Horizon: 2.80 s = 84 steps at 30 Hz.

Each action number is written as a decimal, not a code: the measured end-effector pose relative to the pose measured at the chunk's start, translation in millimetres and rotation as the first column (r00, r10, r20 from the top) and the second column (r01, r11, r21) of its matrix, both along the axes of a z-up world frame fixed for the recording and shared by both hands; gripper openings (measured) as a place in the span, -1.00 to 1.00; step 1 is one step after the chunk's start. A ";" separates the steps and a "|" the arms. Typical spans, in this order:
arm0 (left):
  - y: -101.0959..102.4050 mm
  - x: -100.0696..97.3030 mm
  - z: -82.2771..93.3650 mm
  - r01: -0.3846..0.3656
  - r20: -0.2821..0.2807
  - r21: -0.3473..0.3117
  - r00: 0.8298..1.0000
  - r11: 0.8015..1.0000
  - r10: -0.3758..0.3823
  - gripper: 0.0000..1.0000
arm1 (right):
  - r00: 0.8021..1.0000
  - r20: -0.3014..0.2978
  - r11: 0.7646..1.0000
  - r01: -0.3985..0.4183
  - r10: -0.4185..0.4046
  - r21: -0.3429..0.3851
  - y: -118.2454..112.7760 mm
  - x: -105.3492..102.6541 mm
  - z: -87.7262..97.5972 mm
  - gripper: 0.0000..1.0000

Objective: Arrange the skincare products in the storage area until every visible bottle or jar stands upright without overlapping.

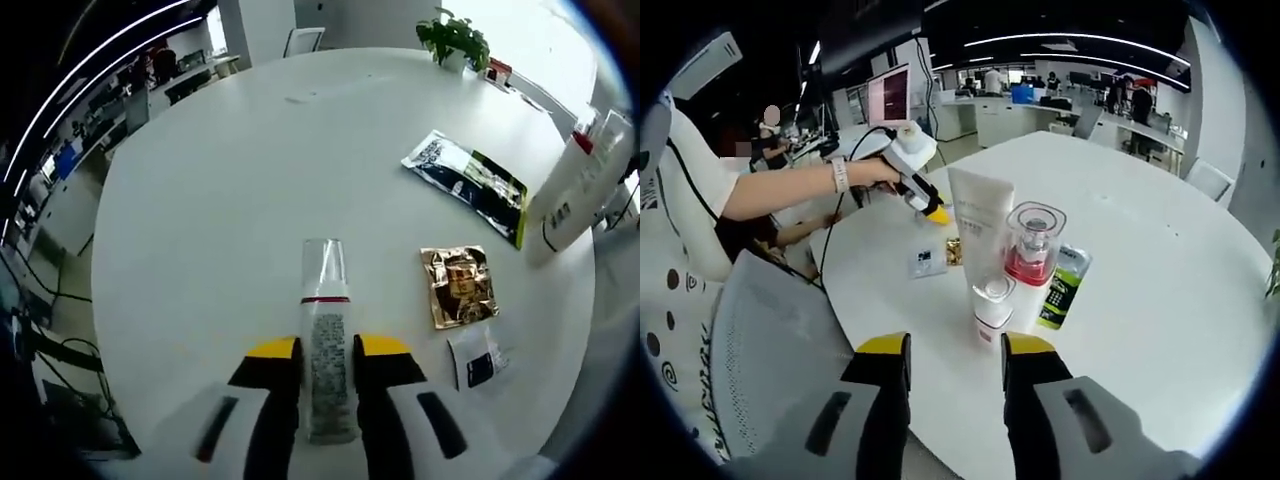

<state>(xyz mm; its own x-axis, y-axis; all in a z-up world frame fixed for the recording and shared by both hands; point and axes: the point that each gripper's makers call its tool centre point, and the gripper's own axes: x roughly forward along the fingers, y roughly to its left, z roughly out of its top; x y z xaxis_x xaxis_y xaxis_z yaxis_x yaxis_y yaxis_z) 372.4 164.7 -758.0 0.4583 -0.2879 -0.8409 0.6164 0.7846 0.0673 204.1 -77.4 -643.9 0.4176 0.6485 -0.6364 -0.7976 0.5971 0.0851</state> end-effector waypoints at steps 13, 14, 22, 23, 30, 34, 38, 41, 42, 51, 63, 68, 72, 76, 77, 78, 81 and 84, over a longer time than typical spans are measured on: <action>-0.8 -10.4 19.8 -0.002 0.069 -0.052 0.998 0.999 0.006 -0.62 | 0.998 -0.023 0.997 -0.052 0.054 0.055 18.1 -11.6 1.7 -0.26; -0.6 -14.9 20.8 -0.002 0.074 -0.056 0.997 0.998 0.006 -0.62 | 0.998 -0.021 0.997 -0.054 0.055 0.060 18.9 -12.5 2.7 -0.26; -17.8 -44.1 37.2 0.017 0.124 -0.078 0.992 0.997 -0.007 -0.62 | 0.997 -0.033 0.993 -0.068 0.072 0.097 26.2 -19.5 4.7 -0.30; -19.8 -48.5 40.0 0.015 0.128 -0.084 0.992 0.996 -0.004 -0.62 | 0.997 -0.030 0.992 -0.074 0.077 0.100 28.6 -20.6 4.6 -0.30; -29.3 -68.5 56.0 0.031 0.165 -0.116 0.986 0.993 -0.012 -0.62 | 0.994 -0.043 0.989 -0.091 0.097 0.119 37.2 -27.1 2.6 -0.30; -38.5 -78.1 60.7 0.053 0.174 -0.132 0.984 0.990 -0.030 -0.62 | 0.994 -0.040 0.988 -0.095 0.100 0.124 39.4 -28.5 0.9 -0.32; -42.8 -87.5 66.5 0.081 0.191 -0.136 0.980 0.987 -0.054 -0.62 | 0.994 -0.042 0.986 -0.090 0.097 0.143 42.0 -29.2 1.6 -0.34; -49.3 -97.7 69.8 0.102 0.197 -0.135 0.978 0.986 -0.075 -0.62 | 0.995 -0.035 0.985 -0.086 0.092 0.147 43.6 -27.7 2.5 -0.36; -50.1 -99.1 70.7 0.107 0.198 -0.135 0.977 0.985 -0.079 -0.62 | 0.995 -0.038 0.985 -0.088 0.094 0.147 44.1 -28.0 2.6 -0.37; -61.7 -125.9 73.6 0.129 0.192 -0.157 0.976 0.979 -0.098 -0.62 | 0.995 -0.038 0.980 -0.081 0.090 0.181 51.5 -28.6 2.2 -0.41; -85.1 -153.8 89.6 0.200 0.219 -0.190 0.963 0.961 -0.157 -0.61 | 0.995 -0.065 0.974 -0.053 0.069 0.221 55.3 -25.5 -1.8 -0.47; -95.9 -157.5 93.1 0.227 0.229 -0.193 0.956 0.955 -0.180 -0.61 | 0.996 -0.070 0.973 -0.039 0.056 0.226 54.1 -23.0 -4.2 -0.47; -105.6 -164.1 98.9 0.251 0.240 -0.206 0.950 0.946 -0.200 -0.61 | 0.996 -0.080 0.972 -0.028 0.047 0.233 51.9 -21.8 -5.7 -0.46; -115.1 -172.4 105.1 0.288 0.253 -0.208 0.939 0.935 -0.233 -0.61 | 0.996 -0.081 0.966 -0.011 0.033 0.259 51.9 -20.3 -4.1 -0.40; -116.6 -173.3 105.5 0.298 0.258 -0.207 0.935 0.932 -0.242 -0.61 | 0.996 -0.088 0.965 -0.007 0.032 0.264 52.9 -21.2 -4.1 -0.42; -118.0 -174.5 105.2 0.310 0.260 -0.204 0.931 0.928 -0.254 -0.61 | 0.996 -0.082 0.963 -0.001 0.024 0.270 53.1 -20.0 -3.2 -0.45; -121.9 -177.9 104.2 0.317 0.256 -0.204 0.930 0.926 -0.262 -0.61 | 0.995 -0.102 0.946 0.027 0.007 0.323 54.6 -18.1 1.3 -0.42; -126.1 -181.5 106.7 0.327 0.260 -0.213 0.927 0.921 -0.270 -0.61 | 0.990 -0.137 0.934 0.044 0.005 0.353 55.6 -19.7 0.7 -0.38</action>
